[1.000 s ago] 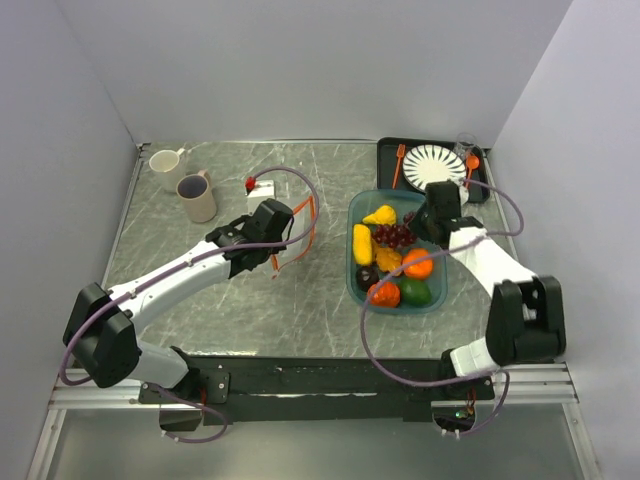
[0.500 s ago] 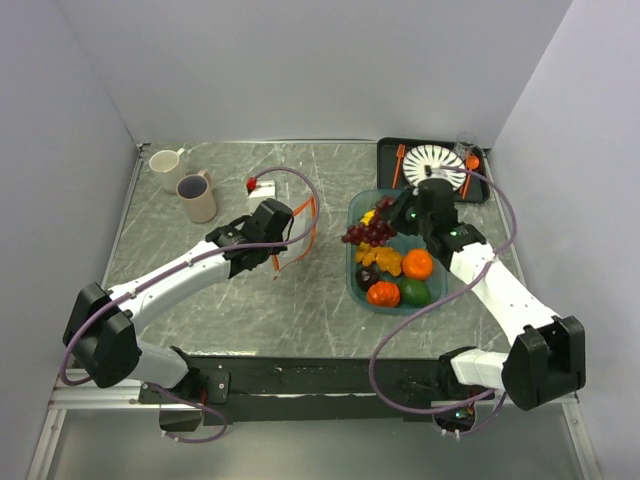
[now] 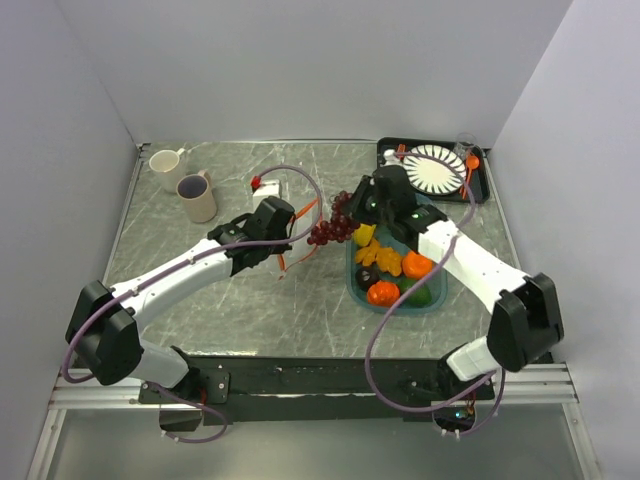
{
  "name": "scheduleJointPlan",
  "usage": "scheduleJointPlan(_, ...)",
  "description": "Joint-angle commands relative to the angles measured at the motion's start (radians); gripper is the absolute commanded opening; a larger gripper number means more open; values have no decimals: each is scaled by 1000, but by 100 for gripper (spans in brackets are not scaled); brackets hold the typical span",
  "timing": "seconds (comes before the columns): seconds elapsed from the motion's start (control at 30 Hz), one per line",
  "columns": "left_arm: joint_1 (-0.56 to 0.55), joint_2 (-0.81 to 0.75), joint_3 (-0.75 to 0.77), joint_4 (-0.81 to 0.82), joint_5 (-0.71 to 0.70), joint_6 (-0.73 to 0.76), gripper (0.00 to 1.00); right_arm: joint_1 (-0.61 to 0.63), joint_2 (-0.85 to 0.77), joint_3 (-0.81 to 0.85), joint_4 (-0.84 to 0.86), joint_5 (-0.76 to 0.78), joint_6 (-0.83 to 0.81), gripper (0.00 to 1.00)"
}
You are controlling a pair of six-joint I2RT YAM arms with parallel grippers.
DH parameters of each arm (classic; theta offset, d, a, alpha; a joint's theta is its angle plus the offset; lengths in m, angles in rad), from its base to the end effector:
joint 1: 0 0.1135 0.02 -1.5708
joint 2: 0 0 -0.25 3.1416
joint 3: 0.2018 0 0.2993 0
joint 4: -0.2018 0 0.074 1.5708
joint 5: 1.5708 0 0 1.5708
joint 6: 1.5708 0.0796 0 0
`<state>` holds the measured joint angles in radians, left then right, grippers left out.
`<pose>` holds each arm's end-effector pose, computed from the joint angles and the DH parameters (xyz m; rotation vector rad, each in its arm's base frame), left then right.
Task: Place the food in the zip-top bag and seal the zipper
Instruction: Place the fake fruit in the zipper food storage bag.
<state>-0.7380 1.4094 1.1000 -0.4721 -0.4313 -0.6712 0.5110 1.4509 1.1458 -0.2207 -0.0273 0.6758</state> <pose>0.3044 -0.2319 0.2251 -0.1310 2.2720 -0.2332 0.3658 0.2076 0.2538 0.1627 2.1788 0.7283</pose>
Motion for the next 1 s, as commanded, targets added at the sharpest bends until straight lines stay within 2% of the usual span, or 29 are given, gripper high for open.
scheduleJointPlan(0.0, 2, -15, 44, 49, 52, -14, 1, 46, 57, 90, 83, 26, 8, 0)
scheduleJointPlan(0.1, 2, -7, 49, 52, 59, -24, 1, 79, 109, 134, 38, 32, -4, 0)
scheduleJointPlan(0.3, 2, 39, 96, 15, 54, -53, 1, 168, 111, 104, 66, 127, -15, 0)
scheduleJointPlan(0.47, 2, 101, 162, -20, 65, -67, 1, 227, 137, 129, 24, 198, -27, 0)
scheduleJointPlan(0.7, 2, 69, 140, 21, 98, -60, 1, 236, 187, 170, 35, 133, -58, 0)
scheduleJointPlan(0.8, 2, 45, 124, 36, 115, -54, 1, 236, 213, 193, 49, 90, -81, 4)
scheduleJointPlan(0.97, 2, 33, 101, 46, 154, -36, 1, 230, 224, 242, 23, 130, -71, 5)
